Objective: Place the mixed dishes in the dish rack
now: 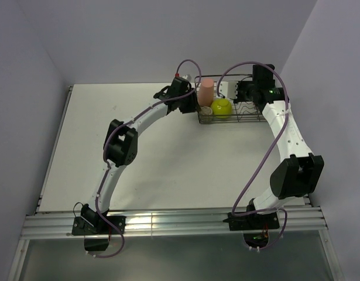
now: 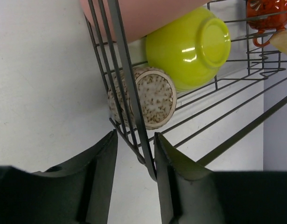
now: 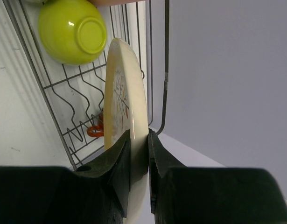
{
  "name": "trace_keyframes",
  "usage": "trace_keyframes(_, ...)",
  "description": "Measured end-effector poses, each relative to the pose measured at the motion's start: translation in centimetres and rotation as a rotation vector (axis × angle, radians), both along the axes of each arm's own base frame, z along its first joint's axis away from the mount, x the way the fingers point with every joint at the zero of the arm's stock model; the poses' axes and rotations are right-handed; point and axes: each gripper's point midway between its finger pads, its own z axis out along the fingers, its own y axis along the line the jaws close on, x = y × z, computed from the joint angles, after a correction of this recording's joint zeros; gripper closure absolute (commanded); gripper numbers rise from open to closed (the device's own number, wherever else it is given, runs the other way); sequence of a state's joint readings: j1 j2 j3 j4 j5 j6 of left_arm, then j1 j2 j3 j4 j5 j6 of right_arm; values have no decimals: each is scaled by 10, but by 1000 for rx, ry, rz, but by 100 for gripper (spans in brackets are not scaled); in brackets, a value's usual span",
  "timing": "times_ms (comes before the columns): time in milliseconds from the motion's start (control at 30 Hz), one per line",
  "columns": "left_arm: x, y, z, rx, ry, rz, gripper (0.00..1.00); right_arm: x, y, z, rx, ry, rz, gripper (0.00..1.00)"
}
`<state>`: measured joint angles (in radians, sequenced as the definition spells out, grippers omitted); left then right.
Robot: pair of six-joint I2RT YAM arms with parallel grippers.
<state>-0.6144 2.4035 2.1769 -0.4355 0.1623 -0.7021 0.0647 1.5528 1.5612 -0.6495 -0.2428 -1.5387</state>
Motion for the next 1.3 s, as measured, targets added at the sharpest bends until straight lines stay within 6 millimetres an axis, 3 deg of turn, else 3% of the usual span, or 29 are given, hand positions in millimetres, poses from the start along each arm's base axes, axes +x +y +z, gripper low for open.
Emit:
trace_keyframes(133,0,-4,1,-7,-1,3,71,0,-3,-3,-10,3,-12,100)
trace_keyframes(300,3,-6,3,-9,-1,24,100,-1,-4,-6,-13,8,-12,100)
trace_keyframes(533,10,4,2,5,-1,68,100,-1,-2,-7,-4,11,6,100)
trace_keyframes(867,5,18,2,20,-4,70,100,-13,3,-12,23,72,29,100)
trace_keyframes(1300,5,20,2,24,-3,70,100,-25,2,2,55,58,23,100)
